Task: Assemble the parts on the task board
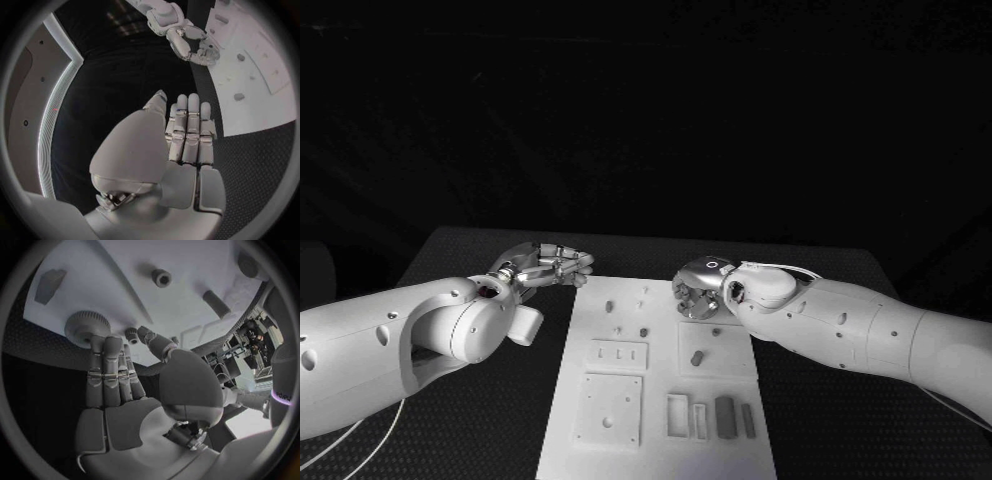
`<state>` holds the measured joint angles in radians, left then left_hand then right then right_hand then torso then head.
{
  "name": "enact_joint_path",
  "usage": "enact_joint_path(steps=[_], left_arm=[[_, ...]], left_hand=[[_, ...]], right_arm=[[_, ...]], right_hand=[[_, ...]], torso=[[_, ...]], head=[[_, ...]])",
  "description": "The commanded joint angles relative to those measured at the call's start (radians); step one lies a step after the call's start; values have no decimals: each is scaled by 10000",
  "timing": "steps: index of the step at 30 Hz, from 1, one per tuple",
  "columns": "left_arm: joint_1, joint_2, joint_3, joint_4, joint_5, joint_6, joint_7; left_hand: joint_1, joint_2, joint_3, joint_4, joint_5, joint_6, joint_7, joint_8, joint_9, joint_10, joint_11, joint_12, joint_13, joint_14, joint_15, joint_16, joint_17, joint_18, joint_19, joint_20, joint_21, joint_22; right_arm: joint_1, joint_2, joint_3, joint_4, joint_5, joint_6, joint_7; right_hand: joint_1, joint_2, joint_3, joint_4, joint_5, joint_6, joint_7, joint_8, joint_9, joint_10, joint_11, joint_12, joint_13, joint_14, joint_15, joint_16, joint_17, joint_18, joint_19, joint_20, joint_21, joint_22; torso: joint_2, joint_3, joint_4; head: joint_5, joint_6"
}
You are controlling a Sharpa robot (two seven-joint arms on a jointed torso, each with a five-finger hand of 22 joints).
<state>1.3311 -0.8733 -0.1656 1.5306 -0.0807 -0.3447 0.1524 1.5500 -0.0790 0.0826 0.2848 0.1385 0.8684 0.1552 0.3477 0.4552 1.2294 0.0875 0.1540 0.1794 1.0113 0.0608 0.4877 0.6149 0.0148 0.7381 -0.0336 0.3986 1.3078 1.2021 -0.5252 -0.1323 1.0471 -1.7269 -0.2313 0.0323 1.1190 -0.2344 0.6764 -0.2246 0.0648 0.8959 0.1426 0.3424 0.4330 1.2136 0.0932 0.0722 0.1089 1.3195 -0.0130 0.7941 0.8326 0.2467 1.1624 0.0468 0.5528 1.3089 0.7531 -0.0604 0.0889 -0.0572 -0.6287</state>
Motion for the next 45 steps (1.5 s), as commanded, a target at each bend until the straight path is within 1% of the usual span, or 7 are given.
enact_joint_path(steps=[1,11,21,25,36,41,45], left_arm=[[11,19,7,21,-25,171,94],[11,37,7,-2,-24,193,76],[10,42,7,-21,-24,201,65],[10,30,6,-29,-24,208,58],[10,44,6,-79,-24,202,50],[11,28,6,-68,-24,202,46],[11,48,6,-91,-22,190,40]], left_hand=[[38,-20,-15,43,6,23,7,-39,17,4,8,-56,18,51,50,-62,18,-42,-2,-11,60,201],[23,-16,-30,45,6,20,8,-49,19,3,9,-72,23,54,51,-70,26,-41,-2,-10,64,200],[20,-14,-39,42,7,14,13,-59,21,-4,11,-88,25,55,50,-76,33,-37,0,-12,69,199],[21,-14,-41,41,7,13,13,-62,22,-5,11,-92,26,56,50,-78,35,-36,0,-13,70,199],[24,-15,-43,39,8,12,14,-64,22,-6,10,-97,27,56,49,-80,37,-34,1,-13,72,199],[29,-19,-47,35,9,12,17,-68,24,-8,9,-104,29,56,49,-83,41,-32,1,-14,74,198],[33,-19,-48,34,10,12,19,-70,25,-7,9,-108,31,57,48,-86,43,-31,2,-15,75,198]], right_arm=[[-13,12,-17,-37,-260,88,-44],[-82,29,-40,33,-266,125,8],[-140,27,-41,38,-453,260,12],[-145,13,-41,99,-589,238,-44],[-146,-45,-40,385,-537,-380,-409],[-127,-119,-30,604,-686,-738,-895],[23,-109,33,754,-849,-1159,-1295]], right_hand=[[59,-12,72,-17,-66,107,6,9,9,140,-9,77,54,29,-71,112,52,151,25,-104,83,173],[68,40,132,1,-84,362,-57,78,29,328,-80,121,220,48,-140,346,179,151,88,-166,277,221],[116,236,486,127,-156,891,-225,271,132,809,-273,293,551,94,-322,715,358,151,188,-284,650,236],[460,354,837,-26,-158,1319,-361,482,260,1224,-444,478,745,244,-489,1119,592,151,368,-428,1009,266],[579,399,1161,-131,-163,1594,-452,589,370,1471,-559,545,899,145,-602,1536,943,151,414,-486,1418,258],[512,375,1274,-162,-164,1677,-483,592,428,1564,-595,530,993,79,-636,1720,1110,151,371,-516,1682,243],[506,323,1350,-167,-164,1728,-504,595,459,1618,-616,524,1042,70,-655,1800,1176,151,358,-528,1806,238]], torso=[[83,-13,21],[169,-7,15],[233,2,27],[246,11,19],[280,9,34],[288,-5,18],[306,5,12]], head=[[-25,5],[-32,4],[-43,47],[-46,25],[-73,106],[-64,207],[-34,290]])
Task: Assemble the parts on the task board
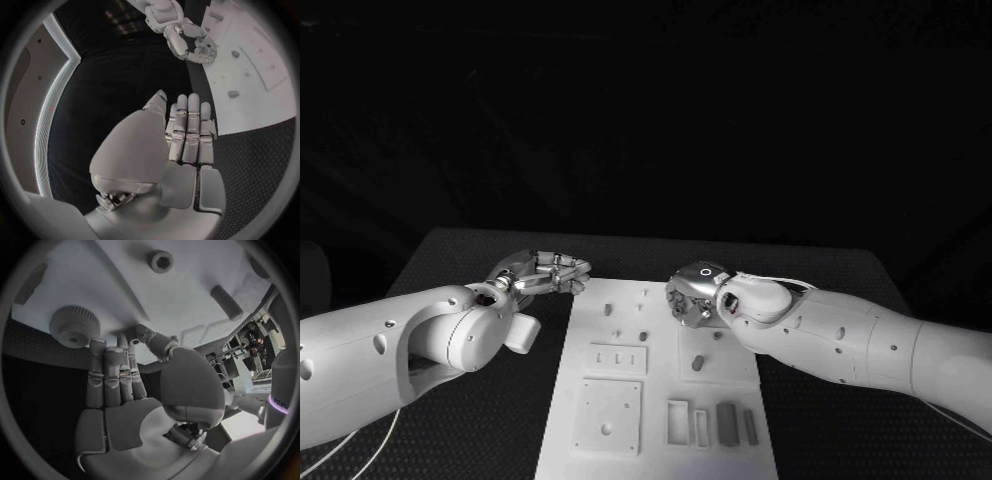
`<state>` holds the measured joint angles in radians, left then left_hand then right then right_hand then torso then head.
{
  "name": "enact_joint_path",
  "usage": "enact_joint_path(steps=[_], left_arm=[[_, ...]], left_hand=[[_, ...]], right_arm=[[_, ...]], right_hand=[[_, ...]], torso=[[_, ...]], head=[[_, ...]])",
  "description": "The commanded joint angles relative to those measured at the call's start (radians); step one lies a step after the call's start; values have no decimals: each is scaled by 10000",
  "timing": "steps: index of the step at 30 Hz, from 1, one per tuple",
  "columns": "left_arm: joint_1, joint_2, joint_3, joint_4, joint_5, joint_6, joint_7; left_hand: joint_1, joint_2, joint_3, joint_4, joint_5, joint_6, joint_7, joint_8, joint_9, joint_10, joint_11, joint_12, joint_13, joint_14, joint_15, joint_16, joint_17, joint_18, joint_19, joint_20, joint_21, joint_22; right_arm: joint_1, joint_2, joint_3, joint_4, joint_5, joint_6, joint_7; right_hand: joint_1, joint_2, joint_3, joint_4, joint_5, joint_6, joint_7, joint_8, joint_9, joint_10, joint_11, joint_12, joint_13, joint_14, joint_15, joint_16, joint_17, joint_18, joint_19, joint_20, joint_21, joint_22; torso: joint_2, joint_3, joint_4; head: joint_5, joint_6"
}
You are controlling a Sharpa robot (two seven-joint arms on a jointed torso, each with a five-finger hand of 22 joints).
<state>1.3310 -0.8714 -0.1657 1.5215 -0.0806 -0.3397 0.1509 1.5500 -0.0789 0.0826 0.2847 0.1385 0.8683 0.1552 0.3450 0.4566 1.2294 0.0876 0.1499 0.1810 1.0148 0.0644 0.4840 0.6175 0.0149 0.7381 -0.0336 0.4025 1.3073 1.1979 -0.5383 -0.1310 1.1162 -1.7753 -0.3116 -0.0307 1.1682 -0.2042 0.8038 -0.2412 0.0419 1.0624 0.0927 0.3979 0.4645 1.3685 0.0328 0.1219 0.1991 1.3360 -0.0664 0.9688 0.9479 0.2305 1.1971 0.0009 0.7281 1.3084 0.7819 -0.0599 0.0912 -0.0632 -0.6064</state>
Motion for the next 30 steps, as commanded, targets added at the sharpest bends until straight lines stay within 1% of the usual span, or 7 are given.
enact_joint_path(steps=[1,3,8,10,18,26,30], left_arm=[[11,43,7,-13,-21,150,51],[11,67,7,-33,-19,150,48],[10,103,7,-73,7,152,43],[11,141,7,-90,7,142,47],[13,229,7,-100,8,144,28],[13,321,8,-154,8,165,24],[13,324,8,-154,8,157,23]], left_hand=[[34,-20,-49,35,10,13,18,-43,11,-7,8,-68,15,22,13,-49,17,-31,2,-15,36,203],[33,-20,-51,36,11,13,20,-44,11,-7,8,-70,16,22,13,-50,18,-31,2,-15,37,202],[34,-20,-53,37,12,13,23,-47,12,-7,9,-75,17,22,13,-52,21,-30,3,-14,38,202],[33,-20,-55,38,13,13,26,-49,13,-7,10,-78,19,21,13,-55,22,-30,2,-14,39,202],[28,-30,-68,40,14,14,32,-56,17,-3,10,-90,25,16,18,-67,28,-30,-2,-11,41,200],[27,-31,-74,41,15,14,38,-61,20,-2,15,-99,29,14,20,-74,33,-29,-5,-9,43,200],[26,-30,-75,42,15,14,40,-63,21,-1,16,-102,30,13,21,-76,35,-29,-6,-8,43,200]], right_arm=[[115,55,43,69,-399,-437,-752],[202,125,67,81,-485,-617,-935],[355,443,85,-45,-657,-1000,-1210],[401,595,84,-147,-692,-996,-1198],[413,1008,82,-310,-1027,-940,-1581],[396,1397,42,-614,-1330,-939,-1808],[375,1517,30,-671,-1453,-972,-1865]], right_hand=[[18,5,99,1,65,73,-10,41,149,77,-14,24,148,-98,-123,66,34,313,6,-70,73,241],[21,-40,157,11,65,99,-20,41,160,98,-20,18,169,-105,-129,94,59,313,-4,-71,121,236],[13,-104,234,35,65,144,-36,40,179,134,-32,6,201,-105,-140,143,98,313,1,-76,206,231],[13,-116,253,42,65,152,-39,38,183,142,-35,3,208,-106,-143,153,106,313,1,-78,224,229],[6,-152,304,64,65,175,-47,32,192,162,-40,-10,227,-109,-147,180,129,313,-1,-77,272,223],[11,-189,365,69,65,193,-55,23,199,177,-44,-25,243,-114,-152,203,149,313,-9,-72,317,221],[15,-206,394,73,65,199,-57,19,202,183,-46,-32,250,-117,-154,210,156,313,-12,-70,335,219]], torso=[[24,2,-8],[32,6,2],[47,-13,12],[59,-1,7],[62,6,3],[77,3,49],[77,2,37]], head=[[16,86],[-20,129],[-40,170],[-25,201],[-26,197],[-37,204],[-28,213]])
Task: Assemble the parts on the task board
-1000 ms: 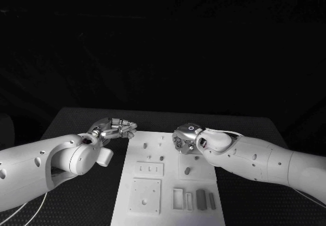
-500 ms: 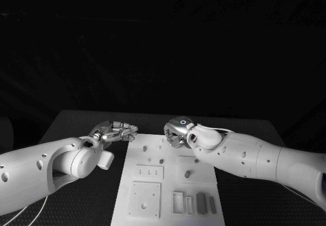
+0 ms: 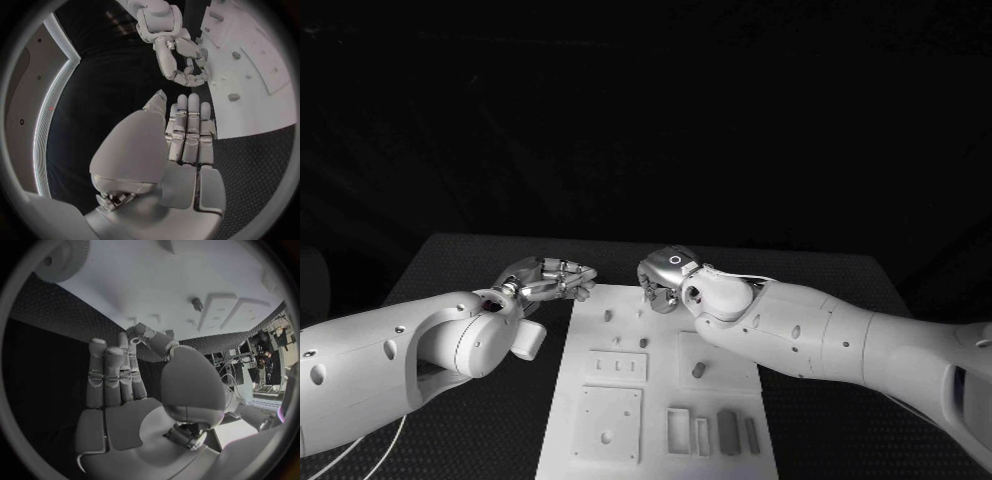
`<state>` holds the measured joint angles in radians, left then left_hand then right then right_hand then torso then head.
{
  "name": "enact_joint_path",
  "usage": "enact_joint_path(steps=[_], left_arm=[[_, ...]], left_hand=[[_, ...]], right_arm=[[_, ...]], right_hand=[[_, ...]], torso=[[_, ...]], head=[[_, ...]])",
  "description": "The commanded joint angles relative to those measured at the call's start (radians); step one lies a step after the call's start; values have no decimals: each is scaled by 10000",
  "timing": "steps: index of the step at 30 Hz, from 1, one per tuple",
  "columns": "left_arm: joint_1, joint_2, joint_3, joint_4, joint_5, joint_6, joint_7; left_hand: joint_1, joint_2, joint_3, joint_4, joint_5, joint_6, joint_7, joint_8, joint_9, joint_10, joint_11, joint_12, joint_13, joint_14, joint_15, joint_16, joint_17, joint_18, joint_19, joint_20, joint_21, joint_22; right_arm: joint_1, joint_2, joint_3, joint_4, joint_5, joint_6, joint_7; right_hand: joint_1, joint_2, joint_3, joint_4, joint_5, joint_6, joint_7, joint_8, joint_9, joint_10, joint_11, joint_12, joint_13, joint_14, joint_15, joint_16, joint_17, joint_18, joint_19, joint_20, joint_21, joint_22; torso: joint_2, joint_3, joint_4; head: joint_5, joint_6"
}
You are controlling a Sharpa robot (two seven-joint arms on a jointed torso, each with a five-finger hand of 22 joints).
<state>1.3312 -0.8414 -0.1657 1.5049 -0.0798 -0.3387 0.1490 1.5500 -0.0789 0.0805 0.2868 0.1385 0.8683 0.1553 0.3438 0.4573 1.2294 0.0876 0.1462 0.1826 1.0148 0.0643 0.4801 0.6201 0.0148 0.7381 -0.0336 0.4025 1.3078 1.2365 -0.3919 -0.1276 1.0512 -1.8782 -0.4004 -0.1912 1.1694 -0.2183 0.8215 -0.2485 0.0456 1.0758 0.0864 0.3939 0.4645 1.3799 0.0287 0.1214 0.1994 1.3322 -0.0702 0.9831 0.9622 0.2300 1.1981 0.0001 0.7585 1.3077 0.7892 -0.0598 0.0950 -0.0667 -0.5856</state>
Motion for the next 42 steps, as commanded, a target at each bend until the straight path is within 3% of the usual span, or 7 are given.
enact_joint_path(steps=[1,11,21,42], left_arm=[[12,30,8,11,0,150,39],[14,90,9,1,0,152,37],[32,86,9,20,0,146,43],[55,110,11,33,0,148,40]], left_hand=[[25,-29,-55,21,15,15,40,-51,14,-1,16,-65,15,13,22,-38,10,-29,-6,-8,44,195],[22,-27,-61,23,16,15,45,-58,17,-2,21,-77,19,13,24,-45,16,-28,-8,-6,46,194],[22,-27,-66,21,15,15,47,-62,20,0,23,-86,23,13,26,-51,21,-26,-9,-4,49,194],[22,-29,-76,21,14,16,50,-75,26,2,25,-107,33,16,28,-63,34,-23,-13,-1,54,193]], right_arm=[[-12,86,-8,-45,-452,-16,-275],[-23,272,-32,-260,-534,88,-274],[-40,397,-61,-405,-540,211,-216],[-77,502,-81,-405,-525,306,-191]], right_hand=[[3,-68,222,147,28,67,6,58,202,71,-5,-28,248,-80,-117,69,15,318,-22,-61,35,225],[-5,-92,256,158,28,78,3,52,207,82,-6,-38,259,-82,-117,81,25,318,-24,-54,64,223],[-6,-97,273,161,28,81,2,48,209,86,-7,-44,265,-83,-118,87,30,318,-25,-51,78,222],[-20,-96,296,164,28,82,3,37,213,90,-8,-57,274,-85,-119,96,38,318,-29,-46,104,220]], torso=[[6,1,-9],[25,-3,7],[48,11,-26],[57,17,-35]], head=[[19,9],[36,36],[71,24],[133,-21]])
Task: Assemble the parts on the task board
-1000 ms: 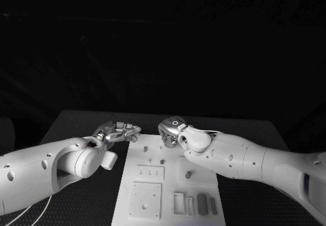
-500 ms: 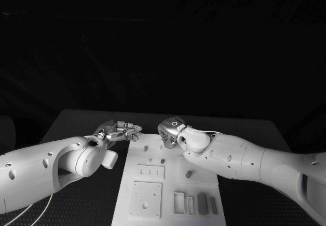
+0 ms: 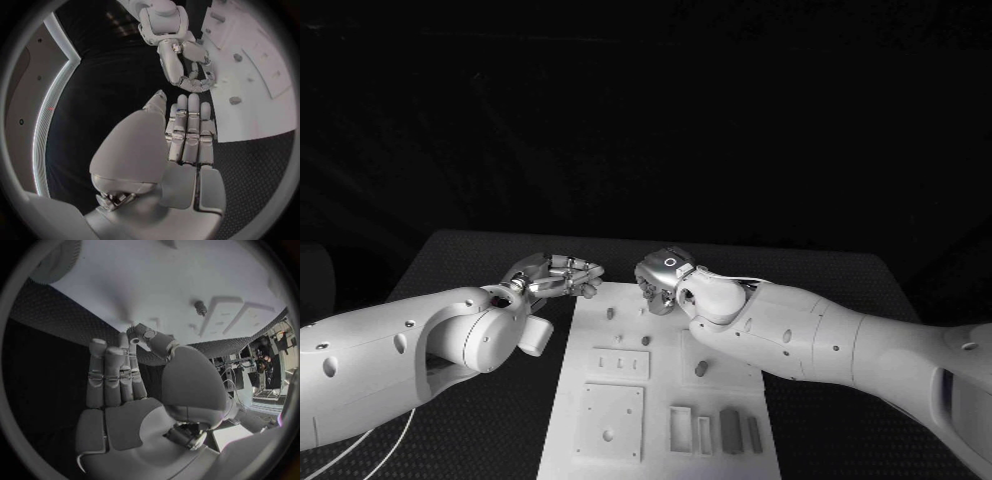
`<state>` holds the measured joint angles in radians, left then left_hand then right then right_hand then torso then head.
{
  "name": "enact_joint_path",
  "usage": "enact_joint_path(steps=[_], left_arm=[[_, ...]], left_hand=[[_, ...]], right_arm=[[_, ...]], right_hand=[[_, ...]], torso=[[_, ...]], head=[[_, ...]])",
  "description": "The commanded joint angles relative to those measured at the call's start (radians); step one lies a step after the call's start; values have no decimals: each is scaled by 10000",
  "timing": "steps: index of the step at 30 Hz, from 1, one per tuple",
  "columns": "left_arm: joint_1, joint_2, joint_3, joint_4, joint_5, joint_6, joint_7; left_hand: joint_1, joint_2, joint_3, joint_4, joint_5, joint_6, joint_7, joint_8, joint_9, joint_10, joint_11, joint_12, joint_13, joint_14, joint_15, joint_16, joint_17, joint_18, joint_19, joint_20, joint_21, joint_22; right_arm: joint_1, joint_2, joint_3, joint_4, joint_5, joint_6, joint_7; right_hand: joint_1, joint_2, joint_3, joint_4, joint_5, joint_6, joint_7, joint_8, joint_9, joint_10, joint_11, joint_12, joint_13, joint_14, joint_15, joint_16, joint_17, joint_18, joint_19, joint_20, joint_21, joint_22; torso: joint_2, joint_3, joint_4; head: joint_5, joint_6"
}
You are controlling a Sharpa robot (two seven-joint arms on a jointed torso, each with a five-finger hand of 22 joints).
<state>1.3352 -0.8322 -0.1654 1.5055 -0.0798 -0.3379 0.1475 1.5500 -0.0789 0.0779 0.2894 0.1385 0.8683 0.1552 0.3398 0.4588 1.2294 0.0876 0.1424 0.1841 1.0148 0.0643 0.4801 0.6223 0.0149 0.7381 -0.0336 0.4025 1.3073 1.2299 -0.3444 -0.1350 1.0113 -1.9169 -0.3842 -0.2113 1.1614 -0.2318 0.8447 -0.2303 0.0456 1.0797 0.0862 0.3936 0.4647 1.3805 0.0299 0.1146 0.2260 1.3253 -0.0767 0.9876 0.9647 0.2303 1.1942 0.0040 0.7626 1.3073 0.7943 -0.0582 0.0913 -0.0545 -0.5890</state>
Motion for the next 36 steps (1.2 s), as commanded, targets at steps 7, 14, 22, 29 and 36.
enact_joint_path(steps=[7,14,22,29,36], left_arm=[[24,22,8,36,0,143,52],[35,19,8,44,0,144,47],[45,43,8,25,0,161,31],[45,47,8,16,0,157,22],[45,39,8,19,0,151,16]], left_hand=[[23,-28,-52,-5,13,16,49,-40,14,4,25,-77,21,17,29,-68,16,-21,-14,0,56,198],[24,-29,-54,-6,12,17,49,-41,15,5,25,-79,22,17,29,-70,18,-21,-15,0,57,198],[24,-32,-57,-5,12,16,49,-46,17,5,25,-87,25,18,30,-74,22,-20,-17,1,58,197],[23,-34,-60,-5,10,15,49,-50,18,3,26,-94,27,17,31,-78,25,-20,-18,2,59,197],[22,-39,-64,-4,9,11,51,-56,19,-1,29,-103,29,18,32,-83,29,-19,-19,3,61,197]], right_arm=[[-12,74,-7,-132,-138,152,12],[-13,126,-10,-184,-136,205,18],[-13,207,-12,-350,48,220,96],[-12,229,-30,-415,285,461,215],[-11,218,-51,-432,450,316,226]], right_hand=[[57,39,72,-18,27,42,6,34,212,84,-19,6,12,-17,-54,53,16,315,7,-83,72,223],[55,39,75,-18,27,41,6,33,212,83,-18,4,13,-18,-54,54,16,315,5,-83,74,222],[40,33,113,-13,27,0,24,-5,209,44,-1,-40,15,-43,-39,39,12,315,-33,-75,84,211],[53,-168,222,-34,27,-787,363,-469,58,-719,331,-494,-102,-264,281,-368,-302,315,-428,-20,-52,159],[47,-344,98,-20,25,-1339,583,-756,-52,-1462,559,-534,-259,-348,501,-446,-445,315,-610,47,-86,161]], torso=[[10,-10,9],[28,-8,1],[21,-11,-9],[20,-11,-12],[20,-6,-23]], head=[[12,16],[33,2],[34,-4],[44,-36],[52,-31]])
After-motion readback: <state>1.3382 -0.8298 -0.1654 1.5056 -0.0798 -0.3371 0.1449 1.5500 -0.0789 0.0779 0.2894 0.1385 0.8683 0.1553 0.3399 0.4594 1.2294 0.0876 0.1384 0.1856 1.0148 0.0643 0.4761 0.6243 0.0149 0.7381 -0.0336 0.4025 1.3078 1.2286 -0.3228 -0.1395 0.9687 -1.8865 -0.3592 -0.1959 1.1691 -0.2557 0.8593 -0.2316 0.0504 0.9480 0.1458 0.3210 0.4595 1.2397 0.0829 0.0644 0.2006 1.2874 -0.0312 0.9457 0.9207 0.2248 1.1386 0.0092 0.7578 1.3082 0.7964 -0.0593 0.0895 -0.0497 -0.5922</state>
